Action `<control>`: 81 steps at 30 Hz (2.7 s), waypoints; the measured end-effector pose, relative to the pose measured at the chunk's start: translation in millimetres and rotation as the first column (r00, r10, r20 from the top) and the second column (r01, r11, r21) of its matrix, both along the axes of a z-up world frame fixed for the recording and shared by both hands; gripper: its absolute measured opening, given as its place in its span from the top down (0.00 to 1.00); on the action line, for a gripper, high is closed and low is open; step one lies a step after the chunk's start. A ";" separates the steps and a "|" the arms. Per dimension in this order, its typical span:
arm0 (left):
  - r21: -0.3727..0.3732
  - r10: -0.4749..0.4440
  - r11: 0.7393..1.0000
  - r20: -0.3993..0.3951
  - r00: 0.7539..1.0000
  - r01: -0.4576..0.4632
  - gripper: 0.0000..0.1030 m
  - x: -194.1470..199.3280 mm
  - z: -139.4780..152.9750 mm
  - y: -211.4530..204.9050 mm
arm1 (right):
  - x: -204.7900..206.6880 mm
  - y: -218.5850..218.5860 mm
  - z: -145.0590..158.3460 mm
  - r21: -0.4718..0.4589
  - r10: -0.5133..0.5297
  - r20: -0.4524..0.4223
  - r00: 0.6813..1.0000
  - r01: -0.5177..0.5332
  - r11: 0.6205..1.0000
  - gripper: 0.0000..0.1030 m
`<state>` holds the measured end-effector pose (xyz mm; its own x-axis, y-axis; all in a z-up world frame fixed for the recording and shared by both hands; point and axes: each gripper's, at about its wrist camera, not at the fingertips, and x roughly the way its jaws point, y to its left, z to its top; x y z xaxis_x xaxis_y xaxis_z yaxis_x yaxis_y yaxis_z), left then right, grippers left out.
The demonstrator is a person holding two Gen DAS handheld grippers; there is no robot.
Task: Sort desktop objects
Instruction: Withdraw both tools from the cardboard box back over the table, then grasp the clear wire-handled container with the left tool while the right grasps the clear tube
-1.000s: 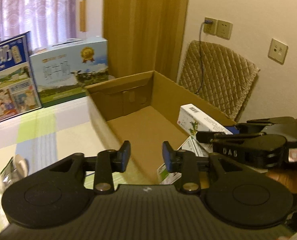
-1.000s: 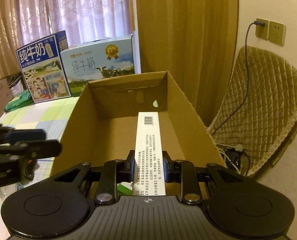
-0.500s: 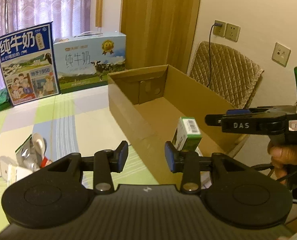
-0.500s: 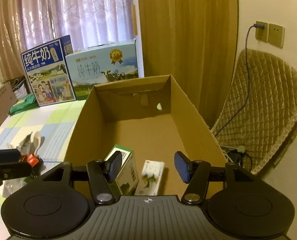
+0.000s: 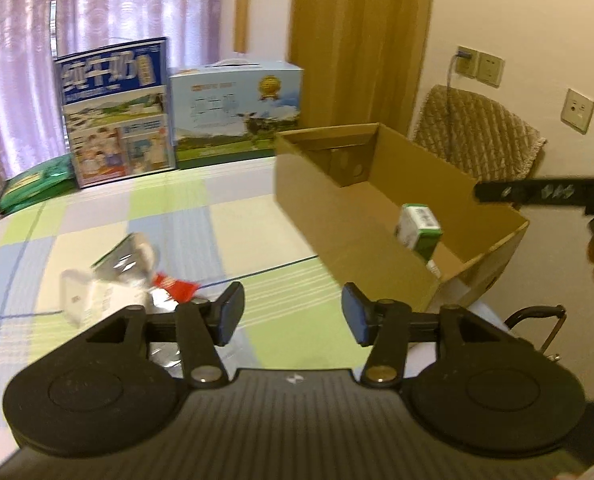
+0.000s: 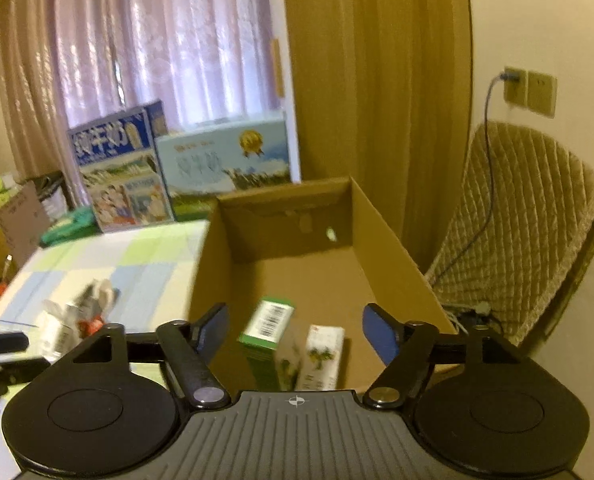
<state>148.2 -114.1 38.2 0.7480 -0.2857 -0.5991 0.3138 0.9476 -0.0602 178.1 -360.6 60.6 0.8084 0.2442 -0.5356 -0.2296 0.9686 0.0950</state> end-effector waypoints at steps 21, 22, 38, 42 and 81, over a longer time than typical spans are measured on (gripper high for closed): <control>0.091 0.131 0.988 -0.041 0.991 -0.127 0.21 -67.7 -36.4 125.2 | -71.4 136.6 -59.1 0.013 0.254 -0.109 0.961 -0.254 0.967 0.10; 0.091 0.127 0.988 -0.047 0.991 -0.122 0.21 -66.3 -39.9 125.4 | -71.2 142.1 -63.3 0.006 0.268 -0.110 0.957 -0.269 0.963 0.10; 0.071 0.044 0.997 -0.112 0.993 -0.036 0.21 -28.9 -101.1 115.1 | -37.7 175.2 -127.8 -0.048 0.350 -0.220 0.910 -0.369 0.928 0.24; 0.047 0.030 0.999 -0.138 0.990 -0.024 0.21 -22.7 -111.5 115.2 | -28.0 185.1 -135.2 -0.051 0.382 -0.221 0.897 -0.402 0.914 0.32; 0.324 -0.192 0.922 -0.094 0.977 0.212 0.86 1.5 -123.0 48.7 | -6.7 170.5 -139.1 0.000 0.241 -0.281 0.929 -0.251 0.968 0.73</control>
<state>149.8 -65.4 -84.8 0.6555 -0.2052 -0.7267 0.5063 0.8335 0.2213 171.4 -190.1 -78.5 0.5439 0.3940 -0.7409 -0.4311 0.8887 0.1561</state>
